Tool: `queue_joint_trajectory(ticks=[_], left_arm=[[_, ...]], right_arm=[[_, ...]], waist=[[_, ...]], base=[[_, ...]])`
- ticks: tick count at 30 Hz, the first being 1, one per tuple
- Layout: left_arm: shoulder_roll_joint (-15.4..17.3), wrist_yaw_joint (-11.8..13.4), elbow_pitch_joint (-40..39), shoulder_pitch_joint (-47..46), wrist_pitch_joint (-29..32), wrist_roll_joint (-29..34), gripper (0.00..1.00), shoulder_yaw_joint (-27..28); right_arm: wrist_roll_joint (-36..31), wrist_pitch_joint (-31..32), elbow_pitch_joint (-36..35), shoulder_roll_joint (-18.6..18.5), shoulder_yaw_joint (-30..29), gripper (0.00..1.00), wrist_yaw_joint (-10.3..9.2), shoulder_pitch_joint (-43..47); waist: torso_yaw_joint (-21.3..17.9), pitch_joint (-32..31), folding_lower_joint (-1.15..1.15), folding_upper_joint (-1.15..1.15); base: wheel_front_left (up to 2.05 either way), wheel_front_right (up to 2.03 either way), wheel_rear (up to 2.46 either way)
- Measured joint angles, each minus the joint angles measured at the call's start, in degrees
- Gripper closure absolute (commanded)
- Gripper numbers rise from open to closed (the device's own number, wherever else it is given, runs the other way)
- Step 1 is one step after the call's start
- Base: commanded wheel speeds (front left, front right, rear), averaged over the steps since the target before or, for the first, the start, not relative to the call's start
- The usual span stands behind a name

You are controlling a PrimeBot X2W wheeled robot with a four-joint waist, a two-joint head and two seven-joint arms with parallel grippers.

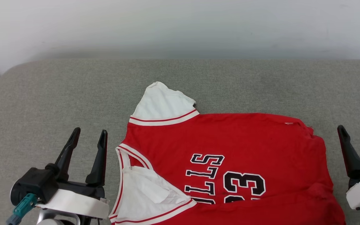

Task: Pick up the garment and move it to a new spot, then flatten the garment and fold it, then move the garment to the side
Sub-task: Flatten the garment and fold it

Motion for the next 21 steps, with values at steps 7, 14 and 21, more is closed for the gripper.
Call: queue_joint_trajectory(ticks=[7, 14, 21], left_arm=[[-4.63, -4.87, 0.58, -0.94, -0.03, 5.21, 0.00, 4.57], [0.00, -10.43, 3.82, -10.77, 4.37, 5.89, 0.00, 4.88], [7.95, -15.81, 7.84, -26.59, 21.45, 1.22, 0.00, 5.56]], right_arm=[[-0.21, -11.39, -0.02, 3.85, 0.22, 0.00, 0.00, -0.15], [-0.46, -15.37, 0.25, 6.21, 1.79, 0.00, 0.00, -2.25], [-0.10, -17.69, 1.27, 7.16, 3.77, 0.00, 0.00, -4.94]], waist=[[-1.12, 2.74, 0.00, 0.00], [-3.67, 6.83, 0.01, 0.00], [-8.26, 12.28, 0.01, 0.00]], base=[[0.00, 0.00, 0.00], [0.00, 0.00, 0.00], [0.00, 0.00, 0.00]])
